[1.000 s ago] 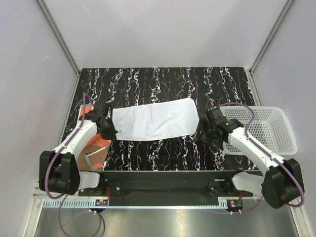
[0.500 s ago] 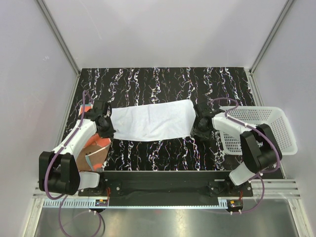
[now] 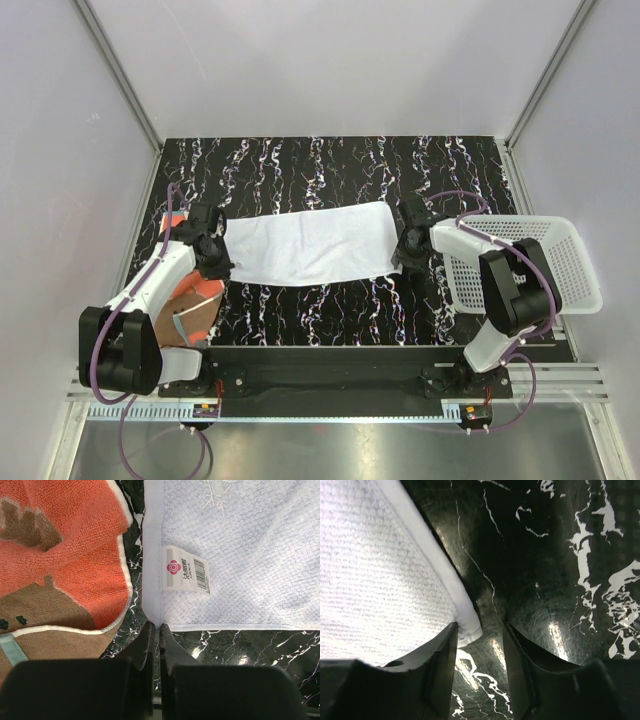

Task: Roll the towels
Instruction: Fold the towel

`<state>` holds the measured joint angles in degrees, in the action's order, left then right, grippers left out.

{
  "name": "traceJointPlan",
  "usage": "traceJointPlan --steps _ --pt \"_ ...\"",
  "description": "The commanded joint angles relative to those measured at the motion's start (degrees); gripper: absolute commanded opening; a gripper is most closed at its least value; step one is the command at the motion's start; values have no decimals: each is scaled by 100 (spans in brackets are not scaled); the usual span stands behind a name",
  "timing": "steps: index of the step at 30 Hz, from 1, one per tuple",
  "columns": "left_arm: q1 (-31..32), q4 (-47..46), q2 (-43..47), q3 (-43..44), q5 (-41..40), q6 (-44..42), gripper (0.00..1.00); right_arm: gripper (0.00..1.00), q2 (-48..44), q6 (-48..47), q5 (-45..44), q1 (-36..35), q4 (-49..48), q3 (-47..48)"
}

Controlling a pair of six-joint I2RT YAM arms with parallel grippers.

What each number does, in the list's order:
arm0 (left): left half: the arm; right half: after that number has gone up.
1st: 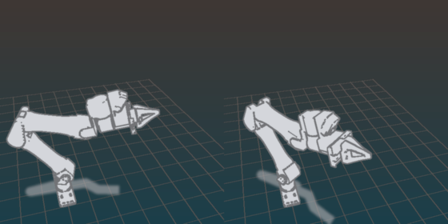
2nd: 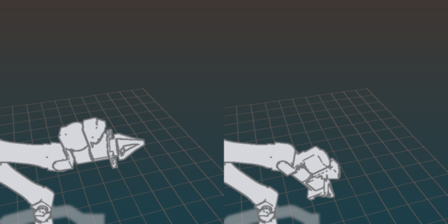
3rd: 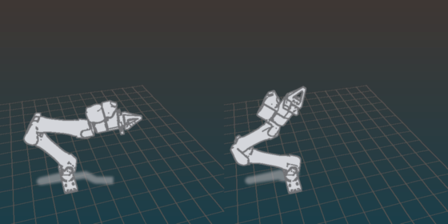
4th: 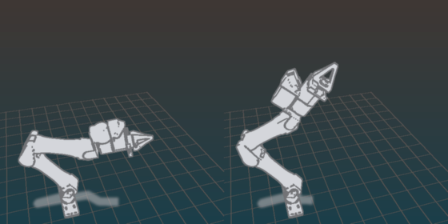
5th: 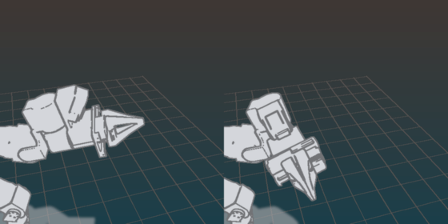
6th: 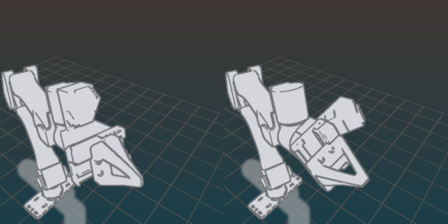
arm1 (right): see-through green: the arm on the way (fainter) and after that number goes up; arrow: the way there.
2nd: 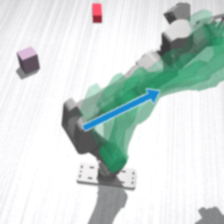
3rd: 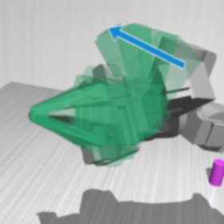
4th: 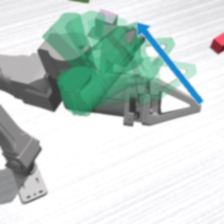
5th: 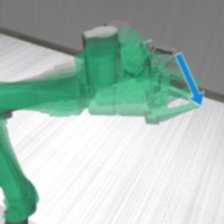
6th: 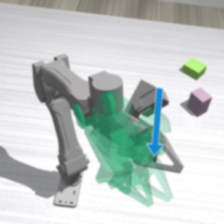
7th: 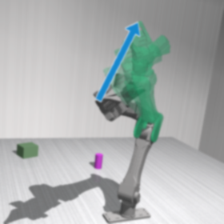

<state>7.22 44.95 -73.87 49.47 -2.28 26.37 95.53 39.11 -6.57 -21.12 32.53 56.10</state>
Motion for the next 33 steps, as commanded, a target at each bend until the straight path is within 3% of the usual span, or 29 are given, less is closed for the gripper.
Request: traceJointPlan --steps 1,8,16,23,33 --pt "7 -109 127 80 17 -71 0 47 159 -149 -126 73 -98 279" --pt "16 -109 144 71 -9 -71 0 34 379 -88 217 73 -370 148" --pt "42 -109 135 71 -18 -62 0 0 -86 0 340 73 -336 -265" --pt "95 49 153 124 -202 17 0 0 -1069 52 340 56 174 -599" --pt "95 383 689 124 132 149 0 0 -2283 298 253 -76 1149 -820"
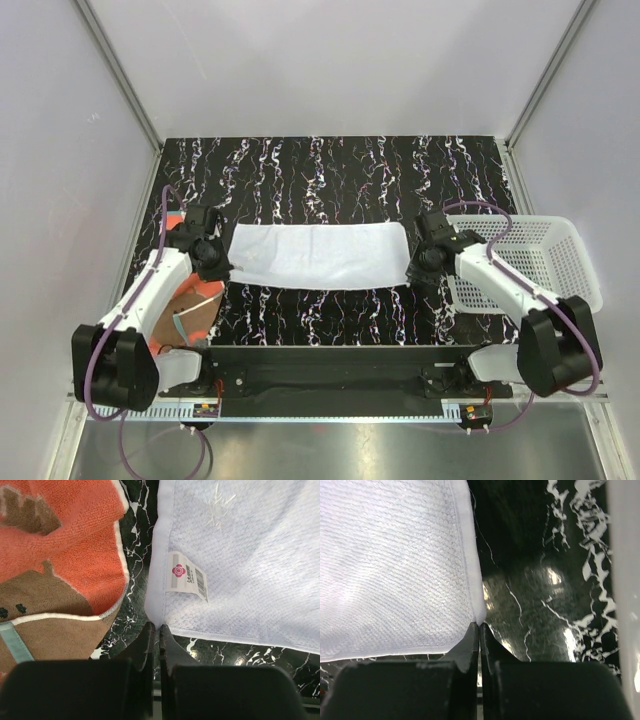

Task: Roll the towels
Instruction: Fold the towel

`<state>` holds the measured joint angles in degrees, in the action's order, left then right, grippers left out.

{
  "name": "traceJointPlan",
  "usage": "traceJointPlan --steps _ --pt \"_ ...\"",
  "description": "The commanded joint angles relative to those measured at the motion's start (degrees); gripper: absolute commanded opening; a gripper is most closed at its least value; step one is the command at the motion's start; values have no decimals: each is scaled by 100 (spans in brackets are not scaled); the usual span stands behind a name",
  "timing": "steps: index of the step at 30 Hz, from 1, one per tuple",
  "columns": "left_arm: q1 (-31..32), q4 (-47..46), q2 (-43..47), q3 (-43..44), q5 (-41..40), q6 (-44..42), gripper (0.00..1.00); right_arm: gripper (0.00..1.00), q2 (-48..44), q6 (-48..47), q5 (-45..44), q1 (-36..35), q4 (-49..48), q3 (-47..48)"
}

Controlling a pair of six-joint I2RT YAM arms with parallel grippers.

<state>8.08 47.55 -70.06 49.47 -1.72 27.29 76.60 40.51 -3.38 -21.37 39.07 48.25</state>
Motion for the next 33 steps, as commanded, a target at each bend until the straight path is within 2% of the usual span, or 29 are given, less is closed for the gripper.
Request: traceJointPlan --steps 1,5,13,24,33 --pt "10 184 370 141 101 57 0 0 -487 185 -67 -52 653 -52" --pt "10 369 484 168 136 -4 0 0 -839 203 -49 -52 900 52" --pt "10 439 389 430 13 -127 0 0 -629 36 4 -52 1033 658" --pt "-17 466 -701 1599 -206 -338 0 0 970 -561 39 1 875 1810" --pt "-113 536 -2133 2645 -461 -444 0 0 2174 -834 162 246 839 2724"
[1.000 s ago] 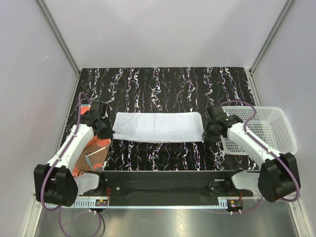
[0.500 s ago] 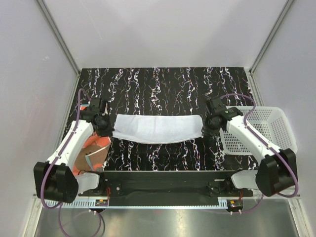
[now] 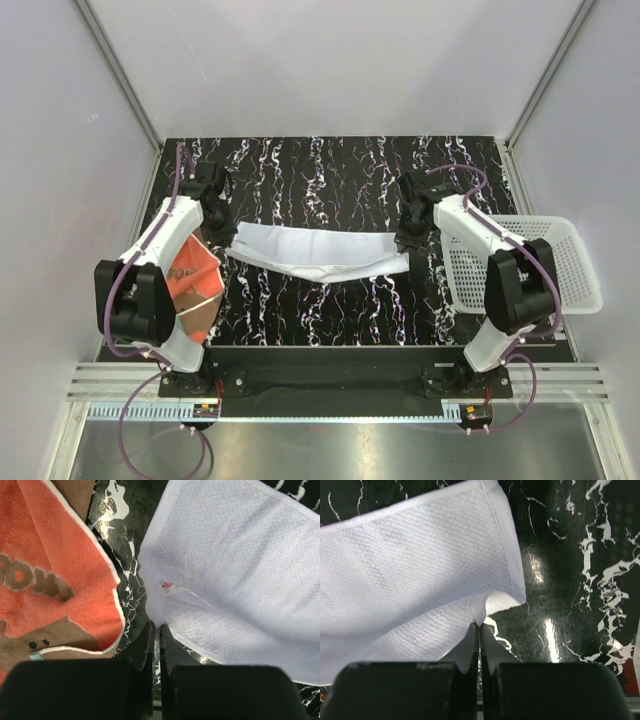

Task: Roll the towels
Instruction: Fold the towel

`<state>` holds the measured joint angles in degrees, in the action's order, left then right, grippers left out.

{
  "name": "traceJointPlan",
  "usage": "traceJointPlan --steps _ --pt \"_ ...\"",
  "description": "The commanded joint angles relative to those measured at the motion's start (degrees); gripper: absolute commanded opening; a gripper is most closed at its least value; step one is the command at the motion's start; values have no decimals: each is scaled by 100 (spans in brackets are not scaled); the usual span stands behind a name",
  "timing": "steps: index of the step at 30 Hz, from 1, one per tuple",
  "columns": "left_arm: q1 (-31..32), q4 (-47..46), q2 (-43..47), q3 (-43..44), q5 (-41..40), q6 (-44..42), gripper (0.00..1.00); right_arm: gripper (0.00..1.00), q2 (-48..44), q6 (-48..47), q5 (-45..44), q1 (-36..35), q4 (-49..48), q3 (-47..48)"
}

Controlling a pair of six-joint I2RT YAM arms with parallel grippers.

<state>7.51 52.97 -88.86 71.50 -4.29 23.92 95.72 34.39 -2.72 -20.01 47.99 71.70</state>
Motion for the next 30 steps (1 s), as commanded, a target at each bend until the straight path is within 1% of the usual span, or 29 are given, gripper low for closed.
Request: traceJointPlan --steps 1,4,10,15,21,30 --pt "-56 -6 -342 504 -221 -98 0 0 358 -231 105 137 -53 519" --pt "-74 38 -676 802 -230 -107 0 0 727 -301 158 225 -53 791" --pt "-92 214 -1256 1435 -379 -221 0 0 1053 -372 175 392 53 1275" --pt "-100 231 -1660 1744 -388 -213 0 0 1352 -442 202 437 167 1609" --pt "-100 240 -2143 2068 -370 -221 0 0 1563 -468 228 550 106 1602" --pt "-100 310 -2618 2491 -291 -230 0 0 1774 -539 255 735 -61 1539"
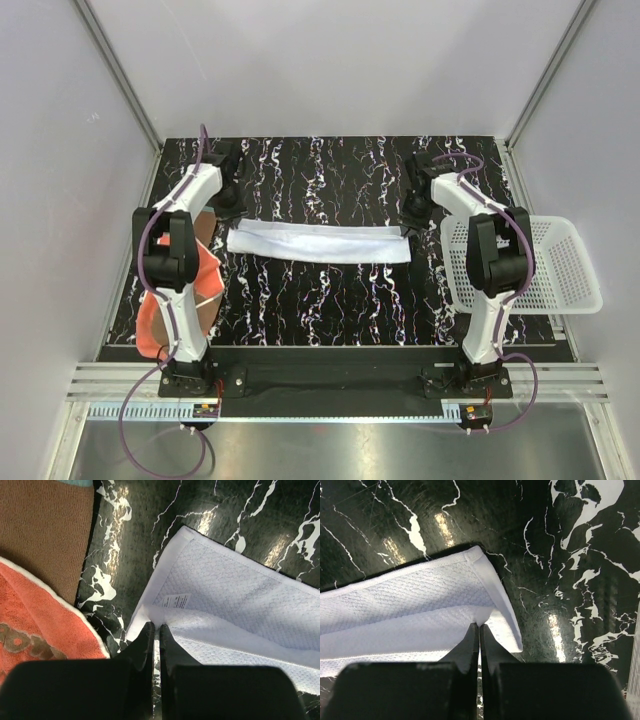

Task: Roll the towels
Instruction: Fold the towel

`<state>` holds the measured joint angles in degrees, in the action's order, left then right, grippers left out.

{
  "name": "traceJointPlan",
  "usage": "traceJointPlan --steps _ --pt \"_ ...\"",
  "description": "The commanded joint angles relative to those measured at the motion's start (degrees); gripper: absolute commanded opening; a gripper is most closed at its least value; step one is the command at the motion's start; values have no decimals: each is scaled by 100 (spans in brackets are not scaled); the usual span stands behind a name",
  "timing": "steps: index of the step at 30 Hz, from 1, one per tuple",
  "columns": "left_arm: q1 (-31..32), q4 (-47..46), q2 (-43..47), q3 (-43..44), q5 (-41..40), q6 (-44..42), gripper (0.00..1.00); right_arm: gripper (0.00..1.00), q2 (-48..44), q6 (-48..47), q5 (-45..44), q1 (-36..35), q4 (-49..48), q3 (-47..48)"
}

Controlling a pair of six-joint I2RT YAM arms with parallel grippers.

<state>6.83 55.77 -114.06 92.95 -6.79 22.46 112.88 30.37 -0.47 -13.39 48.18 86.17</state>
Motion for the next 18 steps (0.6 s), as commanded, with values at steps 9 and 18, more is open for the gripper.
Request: traceJointPlan --steps 9,18 --pt "-33 13 -485 742 -16 -119 23 7 550 -260 30 187 16 532" --pt "-24 -268 -144 840 195 -110 94 84 499 -260 -462 284 551 1313"
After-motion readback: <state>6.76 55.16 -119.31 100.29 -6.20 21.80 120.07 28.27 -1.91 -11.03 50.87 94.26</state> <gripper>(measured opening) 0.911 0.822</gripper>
